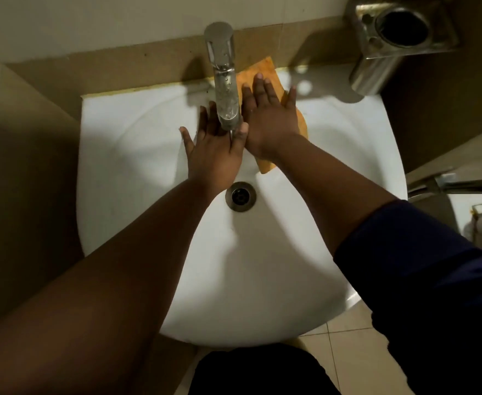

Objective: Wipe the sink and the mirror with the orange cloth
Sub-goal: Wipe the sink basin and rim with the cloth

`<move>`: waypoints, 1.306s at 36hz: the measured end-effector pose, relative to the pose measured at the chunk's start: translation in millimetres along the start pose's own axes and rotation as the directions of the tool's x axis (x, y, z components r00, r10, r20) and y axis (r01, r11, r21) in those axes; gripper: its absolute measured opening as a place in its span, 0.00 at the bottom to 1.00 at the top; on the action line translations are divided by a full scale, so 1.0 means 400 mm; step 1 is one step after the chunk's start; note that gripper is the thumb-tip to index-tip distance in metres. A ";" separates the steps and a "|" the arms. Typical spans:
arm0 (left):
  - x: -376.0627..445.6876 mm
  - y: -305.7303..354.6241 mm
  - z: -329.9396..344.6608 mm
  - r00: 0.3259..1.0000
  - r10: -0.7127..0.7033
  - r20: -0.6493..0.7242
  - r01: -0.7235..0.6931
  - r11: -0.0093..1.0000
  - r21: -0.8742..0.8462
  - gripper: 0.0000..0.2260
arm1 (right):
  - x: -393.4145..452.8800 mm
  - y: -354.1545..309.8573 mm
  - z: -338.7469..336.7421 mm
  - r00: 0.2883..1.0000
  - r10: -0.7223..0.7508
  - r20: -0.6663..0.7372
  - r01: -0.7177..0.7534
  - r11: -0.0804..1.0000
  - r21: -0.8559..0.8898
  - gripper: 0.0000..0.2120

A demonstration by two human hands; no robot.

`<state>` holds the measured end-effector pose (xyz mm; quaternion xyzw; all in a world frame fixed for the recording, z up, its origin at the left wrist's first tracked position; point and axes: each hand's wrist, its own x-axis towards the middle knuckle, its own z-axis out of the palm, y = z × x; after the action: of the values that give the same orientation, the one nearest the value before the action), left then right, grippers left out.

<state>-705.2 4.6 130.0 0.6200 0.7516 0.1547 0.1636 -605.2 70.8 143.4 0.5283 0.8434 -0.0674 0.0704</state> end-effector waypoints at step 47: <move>0.000 -0.008 0.016 0.999 0.020 0.028 -0.026 0.968 0.250 0.30 | -0.103 0.150 0.045 0.965 0.213 -0.152 -0.205 0.976 0.070 0.26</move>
<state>-705.3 4.2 123.0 0.6462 0.7557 0.0527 0.0921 -532.7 57.1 131.4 0.6197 0.7838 -0.0402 -0.0045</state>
